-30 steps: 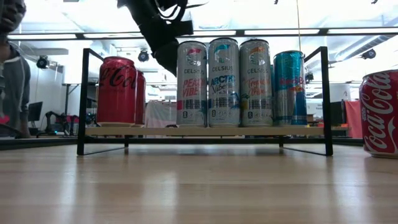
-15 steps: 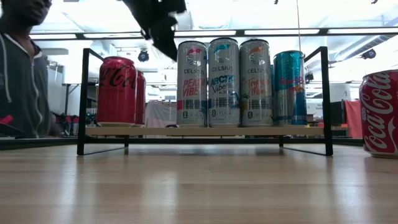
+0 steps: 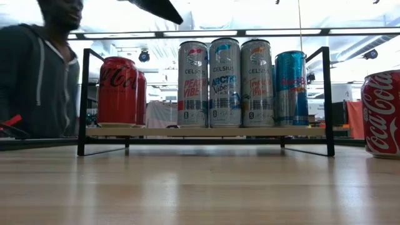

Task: Place canned beverage on shelf
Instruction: Put the red and white soda can on the shelf

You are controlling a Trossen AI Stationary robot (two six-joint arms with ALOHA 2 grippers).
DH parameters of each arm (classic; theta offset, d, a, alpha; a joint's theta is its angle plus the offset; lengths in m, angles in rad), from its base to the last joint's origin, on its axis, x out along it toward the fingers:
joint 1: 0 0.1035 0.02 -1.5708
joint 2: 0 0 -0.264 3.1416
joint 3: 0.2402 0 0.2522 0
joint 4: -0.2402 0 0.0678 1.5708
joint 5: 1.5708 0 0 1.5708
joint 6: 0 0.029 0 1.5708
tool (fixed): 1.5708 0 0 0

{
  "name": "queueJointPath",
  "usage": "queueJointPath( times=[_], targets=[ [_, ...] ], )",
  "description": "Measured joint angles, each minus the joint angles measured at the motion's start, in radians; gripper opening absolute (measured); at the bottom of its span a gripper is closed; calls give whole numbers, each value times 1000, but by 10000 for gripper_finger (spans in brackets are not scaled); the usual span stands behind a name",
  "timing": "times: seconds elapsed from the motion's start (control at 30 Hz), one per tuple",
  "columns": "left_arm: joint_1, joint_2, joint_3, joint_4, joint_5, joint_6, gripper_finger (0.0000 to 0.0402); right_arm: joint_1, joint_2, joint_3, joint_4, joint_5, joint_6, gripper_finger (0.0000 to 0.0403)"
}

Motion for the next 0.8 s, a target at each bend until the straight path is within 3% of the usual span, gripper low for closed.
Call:
queueJointPath(
  times=[0.17,0.33,0.6,0.8],
  targets=[
    [-61,-61,-105,92,5,10,0,0,0,0,0,-5,1,9],
    [-102,-160,-230,224,87,21,0,0,0,2,-1,-27,0,9],
    [-108,-362,-476,493,155,56,0,0,0,31,0,-29,-3,9],
    [-108,-479,-576,595,154,60,0,0,0,66,1,-29,-2,9]
  ],
)
